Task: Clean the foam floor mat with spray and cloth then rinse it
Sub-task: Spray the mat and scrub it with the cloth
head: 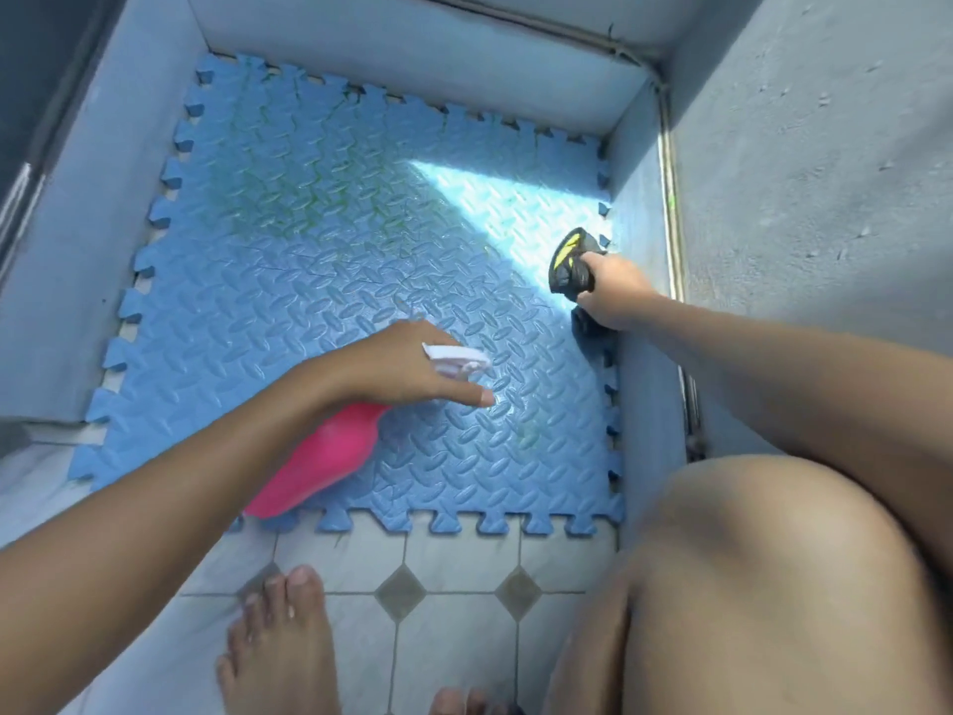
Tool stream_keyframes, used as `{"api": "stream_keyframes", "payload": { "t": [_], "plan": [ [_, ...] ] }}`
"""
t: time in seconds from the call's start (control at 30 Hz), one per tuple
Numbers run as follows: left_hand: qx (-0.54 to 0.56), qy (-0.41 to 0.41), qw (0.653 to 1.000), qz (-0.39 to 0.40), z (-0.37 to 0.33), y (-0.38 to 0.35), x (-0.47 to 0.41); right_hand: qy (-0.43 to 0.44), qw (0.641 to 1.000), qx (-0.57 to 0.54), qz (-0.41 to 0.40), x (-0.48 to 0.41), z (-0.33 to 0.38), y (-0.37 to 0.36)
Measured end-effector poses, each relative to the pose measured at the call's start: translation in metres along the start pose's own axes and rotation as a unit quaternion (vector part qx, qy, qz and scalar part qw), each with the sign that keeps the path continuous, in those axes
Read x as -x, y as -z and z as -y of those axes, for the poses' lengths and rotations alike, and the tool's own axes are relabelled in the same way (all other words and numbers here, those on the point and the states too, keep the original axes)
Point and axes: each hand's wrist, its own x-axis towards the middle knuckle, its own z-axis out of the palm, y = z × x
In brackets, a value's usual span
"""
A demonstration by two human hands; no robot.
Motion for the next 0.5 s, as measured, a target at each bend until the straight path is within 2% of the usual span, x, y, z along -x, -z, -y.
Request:
{"api": "stream_keyframes", "payload": {
  "t": [0.1, 0.17, 0.23, 0.33, 0.4, 0.47, 0.5],
  "plan": [
    [-0.075, 0.018, 0.995, 0.062, 0.004, -0.013, -0.010, 0.002, 1.000, -0.021, -0.002, -0.002, -0.003, -0.006],
    [-0.107, 0.060, 0.991, 0.045, 0.006, -0.021, -0.008, 0.008, 1.000, -0.025, -0.006, -0.003, -0.002, -0.007],
    [-0.141, 0.059, 0.988, 0.007, 0.008, -0.024, -0.006, 0.013, 1.000, -0.018, -0.006, -0.006, -0.005, -0.009],
    [-0.099, 0.037, 0.994, 0.019, 0.011, -0.013, -0.004, 0.022, 1.000, -0.001, 0.004, -0.007, -0.005, -0.009],
    [-0.095, 0.055, 0.994, -0.028, 0.012, -0.006, -0.003, 0.022, 1.000, -0.002, 0.008, -0.008, -0.003, -0.007],
    [-0.130, 0.090, 0.979, -0.131, 0.013, 0.001, -0.003, 0.049, 0.998, 0.032, 0.012, 0.001, 0.000, -0.005],
    [-0.159, 0.102, 0.965, -0.179, 0.014, 0.005, -0.002, 0.091, 0.993, 0.069, 0.018, 0.010, 0.003, -0.006]
  ]
}}
